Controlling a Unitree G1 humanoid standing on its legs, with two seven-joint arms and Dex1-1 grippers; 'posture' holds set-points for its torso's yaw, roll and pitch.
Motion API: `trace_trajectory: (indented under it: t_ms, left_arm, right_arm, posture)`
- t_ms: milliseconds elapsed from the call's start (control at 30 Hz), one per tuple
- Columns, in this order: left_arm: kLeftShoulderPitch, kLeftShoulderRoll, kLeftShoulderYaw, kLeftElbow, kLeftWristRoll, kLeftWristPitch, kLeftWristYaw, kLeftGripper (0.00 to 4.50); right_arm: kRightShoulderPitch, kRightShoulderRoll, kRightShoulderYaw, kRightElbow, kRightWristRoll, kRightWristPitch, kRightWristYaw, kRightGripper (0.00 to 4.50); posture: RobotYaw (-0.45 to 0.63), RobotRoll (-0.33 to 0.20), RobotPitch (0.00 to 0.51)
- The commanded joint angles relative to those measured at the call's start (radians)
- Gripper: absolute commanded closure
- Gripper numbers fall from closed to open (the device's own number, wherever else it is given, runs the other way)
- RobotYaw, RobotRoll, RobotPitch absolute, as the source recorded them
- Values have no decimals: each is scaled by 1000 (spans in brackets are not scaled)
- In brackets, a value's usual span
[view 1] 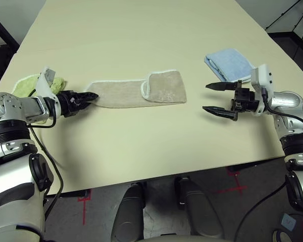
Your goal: Fold the towel and set it aside.
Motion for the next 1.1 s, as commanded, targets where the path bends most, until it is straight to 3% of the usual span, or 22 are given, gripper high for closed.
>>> trace_trajectory:
  t_ms: [33,67,267,400,700,867,1100]
  left_arm:
    - [-21,-11,43,32,0,-25,54,4202]
    - [-25,-15,59,35,1,-36,75,4480]
    - [-17,-30,108,-7,-5,-66,163,4480]
    - [8,-19,76,-73,-18,-43,132,4480]
    - [62,114,-108,-246,-65,35,-89,4480]
    - [155,161,-103,-313,-74,63,-113,4480]
    - [229,152,-70,-373,-68,51,-84,4480]
  right_arm:
    - [12,-12,10,-20,2,4,3,0]
    - [11,-11,10,-20,2,4,3,0]
    - [8,-7,9,-18,3,3,-2,0]
    - [2,-4,10,-10,1,1,-4,0]
    - [-15,0,11,12,-3,-9,-10,0]
    - [-30,0,11,30,-7,-16,-9,0]
    - [-51,0,15,57,-11,-27,-1,0]
  posture:
    - [4,0,211]
    - [6,0,210]
    - [13,0,209]
    - [18,0,210]
    - [25,0,204]
    - [29,0,203]
    - [36,0,203]
